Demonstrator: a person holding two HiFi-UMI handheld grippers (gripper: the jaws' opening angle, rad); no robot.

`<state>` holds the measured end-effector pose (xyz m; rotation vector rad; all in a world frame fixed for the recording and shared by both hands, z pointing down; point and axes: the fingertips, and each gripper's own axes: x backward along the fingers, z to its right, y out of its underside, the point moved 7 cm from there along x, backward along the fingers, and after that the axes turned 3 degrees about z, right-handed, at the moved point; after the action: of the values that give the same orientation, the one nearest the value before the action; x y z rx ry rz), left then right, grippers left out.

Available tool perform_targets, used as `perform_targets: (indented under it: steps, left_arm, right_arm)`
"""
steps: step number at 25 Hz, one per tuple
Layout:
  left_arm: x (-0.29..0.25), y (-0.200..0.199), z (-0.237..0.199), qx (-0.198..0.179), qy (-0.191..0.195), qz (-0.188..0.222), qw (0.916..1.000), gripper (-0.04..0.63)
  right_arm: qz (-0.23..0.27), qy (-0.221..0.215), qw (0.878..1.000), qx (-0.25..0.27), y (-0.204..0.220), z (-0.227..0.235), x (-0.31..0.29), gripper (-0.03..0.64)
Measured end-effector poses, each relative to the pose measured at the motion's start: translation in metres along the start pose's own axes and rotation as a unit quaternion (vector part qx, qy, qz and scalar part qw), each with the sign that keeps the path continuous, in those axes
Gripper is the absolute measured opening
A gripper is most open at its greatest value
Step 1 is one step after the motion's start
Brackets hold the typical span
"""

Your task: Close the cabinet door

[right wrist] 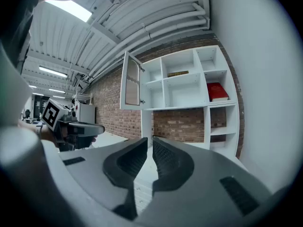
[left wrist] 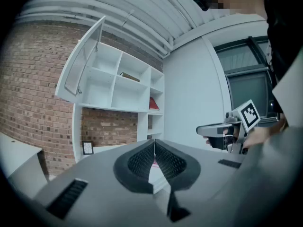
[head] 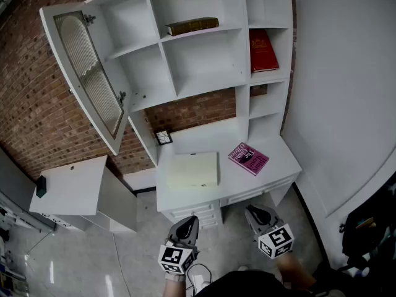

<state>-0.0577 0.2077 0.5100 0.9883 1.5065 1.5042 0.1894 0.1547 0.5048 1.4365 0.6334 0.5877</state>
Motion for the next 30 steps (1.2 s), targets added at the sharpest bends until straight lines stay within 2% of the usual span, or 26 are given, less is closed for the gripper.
perform_targets:
  steps: [8,16,23,30]
  left_arm:
    - [-0.019,0.001,0.012,-0.005,-0.016,-0.003,0.9999,0.011]
    - [-0.054,-0.002,0.020,-0.023,-0.041,-0.014,0.9988,0.011]
    - [-0.083,0.000,-0.022,-0.017,-0.051,-0.009,0.9985,0.011]
    - [-0.146,0.003,-0.092,0.001,-0.022,0.008,0.9997,0.011]
  right_arm:
    - [0.006,-0.011,1.000,0.003,0.006,0.026,0.008,0.044]
    - [0.045,-0.024,0.997,-0.053,0.007,0.075,0.005,0.046]
    - [0.037,-0.026,0.997,-0.057,0.010,0.084,-0.038,0.046]
    - [0.034,-0.002,0.999,-0.036,-0.006,0.104,-0.113,0.046]
